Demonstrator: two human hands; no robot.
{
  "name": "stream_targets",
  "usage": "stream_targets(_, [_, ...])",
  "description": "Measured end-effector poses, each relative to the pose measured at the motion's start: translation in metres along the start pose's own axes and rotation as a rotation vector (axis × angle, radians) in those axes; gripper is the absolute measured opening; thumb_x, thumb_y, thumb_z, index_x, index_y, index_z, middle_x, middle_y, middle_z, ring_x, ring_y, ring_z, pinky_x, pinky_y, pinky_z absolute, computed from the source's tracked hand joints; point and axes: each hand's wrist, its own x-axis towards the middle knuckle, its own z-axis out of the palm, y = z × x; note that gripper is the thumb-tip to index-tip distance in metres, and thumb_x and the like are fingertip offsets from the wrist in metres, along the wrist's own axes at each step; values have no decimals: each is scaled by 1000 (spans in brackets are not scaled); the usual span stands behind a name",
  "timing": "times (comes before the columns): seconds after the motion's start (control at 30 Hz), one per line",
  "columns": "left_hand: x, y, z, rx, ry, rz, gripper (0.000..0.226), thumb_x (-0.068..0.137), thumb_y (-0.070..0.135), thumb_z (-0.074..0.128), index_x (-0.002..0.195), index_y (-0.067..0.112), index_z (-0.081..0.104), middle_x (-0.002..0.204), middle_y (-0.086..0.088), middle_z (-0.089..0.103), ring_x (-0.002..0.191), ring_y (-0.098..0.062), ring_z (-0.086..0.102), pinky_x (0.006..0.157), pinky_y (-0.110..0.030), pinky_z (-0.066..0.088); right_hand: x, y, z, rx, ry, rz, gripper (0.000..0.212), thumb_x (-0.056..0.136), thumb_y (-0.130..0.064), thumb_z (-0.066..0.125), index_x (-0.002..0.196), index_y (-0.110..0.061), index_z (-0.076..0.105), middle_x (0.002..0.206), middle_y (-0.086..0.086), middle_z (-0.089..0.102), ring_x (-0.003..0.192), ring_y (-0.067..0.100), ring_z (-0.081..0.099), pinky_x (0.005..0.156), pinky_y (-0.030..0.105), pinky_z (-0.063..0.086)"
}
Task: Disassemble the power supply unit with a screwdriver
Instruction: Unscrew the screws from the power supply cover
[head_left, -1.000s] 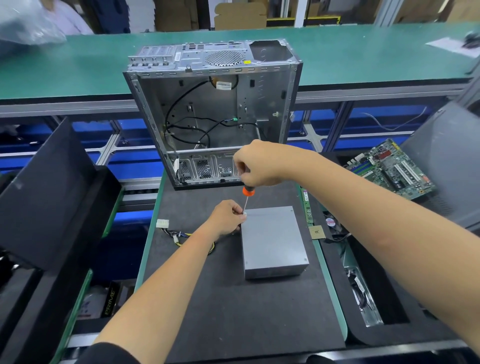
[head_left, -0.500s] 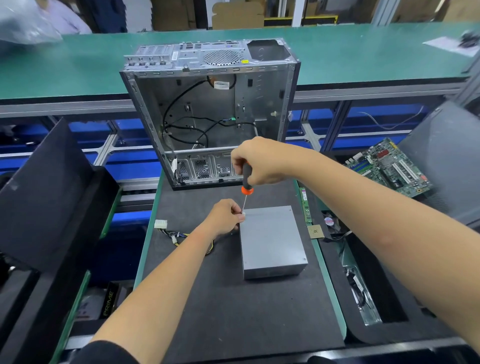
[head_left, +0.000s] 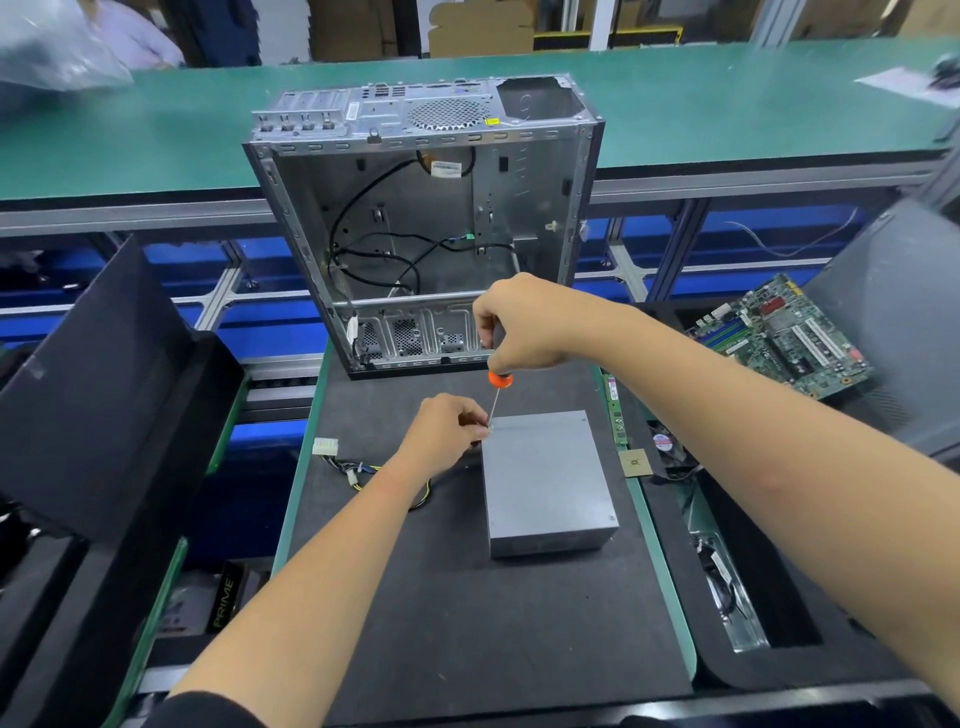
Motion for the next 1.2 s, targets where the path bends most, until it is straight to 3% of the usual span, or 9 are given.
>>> stream_targets(0.1, [1, 2, -1, 54, -13, 19, 16, 80, 8, 70, 71, 21, 69, 66, -1, 69, 54, -7, 58, 60, -20, 52, -1, 3, -2, 18, 7, 17, 14, 72, -15, 71, 84, -10, 66, 84, 3, 68, 72, 17, 61, 57, 31, 52])
stream_targets(0.2, [1, 3, -1, 137, -29, 52, 13, 84, 13, 66, 75, 22, 67, 70, 8, 65, 63, -5, 57, 61, -16, 43, -3, 6, -6, 35, 25, 30, 11, 70, -14, 70, 80, -11, 66, 78, 2, 68, 64, 12, 57, 47, 22, 38])
stream_targets(0.33, [3, 5, 2, 258, -73, 105, 12, 89, 16, 57, 78, 23, 60, 71, 15, 55, 67, -6, 52, 58, -17, 38, -4, 11, -10, 48, 36, 44, 9, 71, -16, 70, 79, -12, 66, 77, -1, 68, 63, 9, 55, 46, 21, 34])
stream_targets(0.53, [3, 0, 4, 187, -76, 65, 17, 90, 10, 54, 78, 22, 56, 77, 9, 58, 70, -7, 51, 59, -18, 36, -5, 11, -4, 48, -7, 56, 12, 73, -14, 69, 83, -8, 67, 80, 4, 69, 65, 13, 57, 49, 23, 42])
stream_targets(0.67, [0, -4, 2, 157, -83, 41, 22, 92, 8, 49, 77, 24, 51, 77, 7, 56, 68, -11, 49, 58, -20, 37, -5, 12, -3, 60, -12, 61, 14, 75, -15, 69, 86, -7, 66, 82, 7, 69, 62, 12, 53, 49, 22, 39])
stream_targets(0.83, [-8, -14, -9, 12, 6, -10, 20, 89, 6, 50, 76, 22, 51, 74, -2, 62, 63, -19, 62, 56, -23, 52, 0, 12, -3, 37, -29, 45, 14, 74, -14, 67, 86, -7, 65, 84, 8, 67, 64, 18, 55, 49, 25, 41])
stream_targets(1.0, [-28, -49, -39, 44, 202, -110, 21, 83, 7, 57, 76, 26, 57, 67, 8, 58, 53, 0, 48, 54, -6, 40, 9, 0, -5, 17, -11, 19, 14, 69, -18, 71, 79, -10, 65, 76, 3, 66, 65, 18, 55, 49, 25, 40])
stream_targets(1.13, [-53, -85, -69, 106, 380, -327, 17, 79, 6, 55, 72, 21, 59, 67, 4, 62, 65, -12, 57, 54, -18, 43, 26, -23, -1, 64, 66, 37, 31, 67, -22, 72, 77, 4, 58, 74, 21, 64, 61, 21, 40, 51, 26, 32])
stream_targets(1.2, [-68, -101, -75, 162, 375, -404, 16, 77, 4, 54, 72, 18, 59, 73, -1, 64, 71, -19, 58, 61, -26, 48, 33, -32, 6, 108, 51, 34, 24, 69, -22, 67, 72, -1, 54, 73, 23, 67, 59, 28, 46, 51, 27, 34])
